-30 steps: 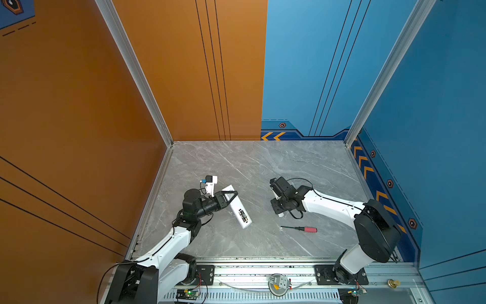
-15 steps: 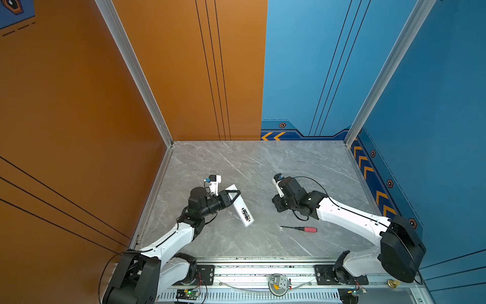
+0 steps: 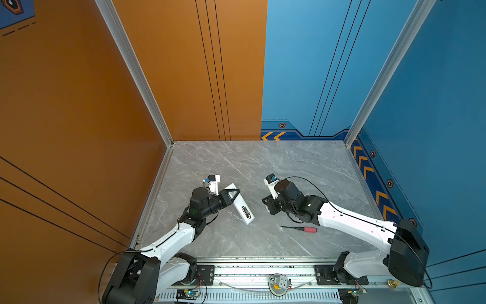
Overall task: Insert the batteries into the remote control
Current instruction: 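Lift the battery cover with the right gripper toward the held remote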
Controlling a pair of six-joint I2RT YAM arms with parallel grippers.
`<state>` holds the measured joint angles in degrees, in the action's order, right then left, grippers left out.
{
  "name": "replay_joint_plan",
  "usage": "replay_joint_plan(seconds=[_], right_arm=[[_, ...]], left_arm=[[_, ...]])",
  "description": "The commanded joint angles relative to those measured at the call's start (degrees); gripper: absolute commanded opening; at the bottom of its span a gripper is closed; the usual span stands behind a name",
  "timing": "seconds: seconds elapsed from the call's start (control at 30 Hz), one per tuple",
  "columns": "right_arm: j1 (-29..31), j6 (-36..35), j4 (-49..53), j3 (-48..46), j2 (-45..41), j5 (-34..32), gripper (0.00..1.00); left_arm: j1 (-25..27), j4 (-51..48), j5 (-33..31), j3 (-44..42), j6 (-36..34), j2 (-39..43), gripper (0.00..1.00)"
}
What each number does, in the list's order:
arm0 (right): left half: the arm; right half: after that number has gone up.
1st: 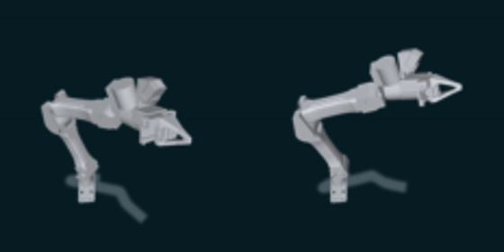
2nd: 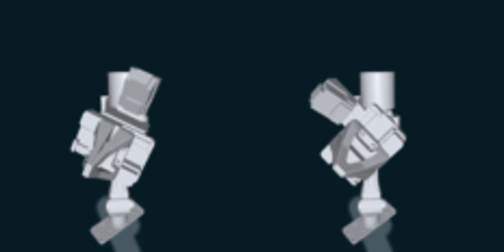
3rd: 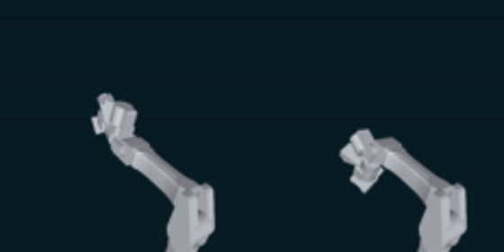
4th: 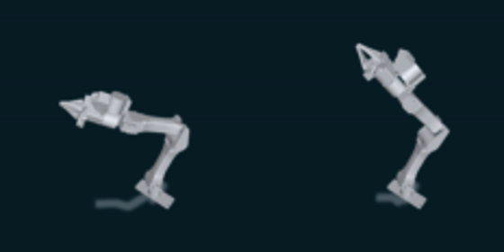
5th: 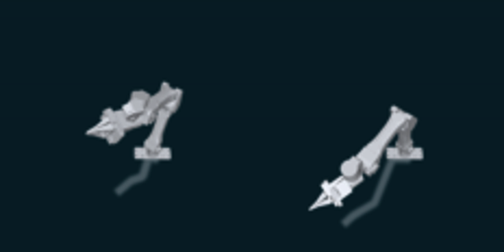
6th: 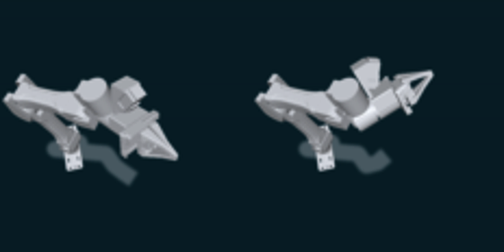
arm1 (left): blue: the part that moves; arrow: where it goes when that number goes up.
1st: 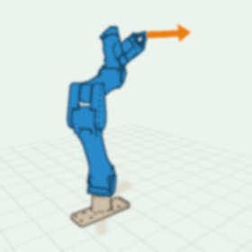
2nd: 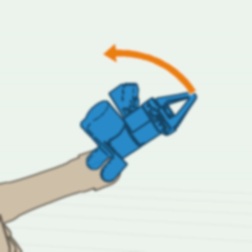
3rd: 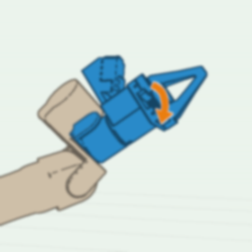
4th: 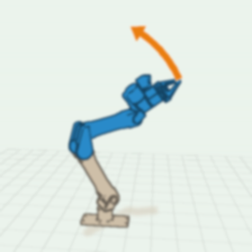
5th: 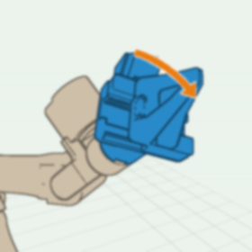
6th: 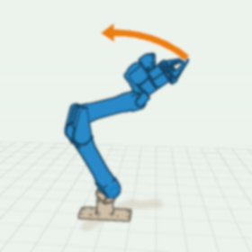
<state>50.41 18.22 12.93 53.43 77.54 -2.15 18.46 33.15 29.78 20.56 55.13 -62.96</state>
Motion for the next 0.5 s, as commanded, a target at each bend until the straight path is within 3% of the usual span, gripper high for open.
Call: replay_joint_plan(seconds=[0.0, 0.47], right_arm=[[1.3, -0.4, -3.5, 0.1, -1.7, -1.1, 0.2], [6.3, -3.5, -9.9, 0.1, -1.8, -1.0, 0.2]], left_arm=[[0.3, 0.7, -1.1, 1.5, 0.6, 1.2, 0.0], [0.3, 0.7, -0.2, 1.8, 1.5, 1.2, 0.0]])
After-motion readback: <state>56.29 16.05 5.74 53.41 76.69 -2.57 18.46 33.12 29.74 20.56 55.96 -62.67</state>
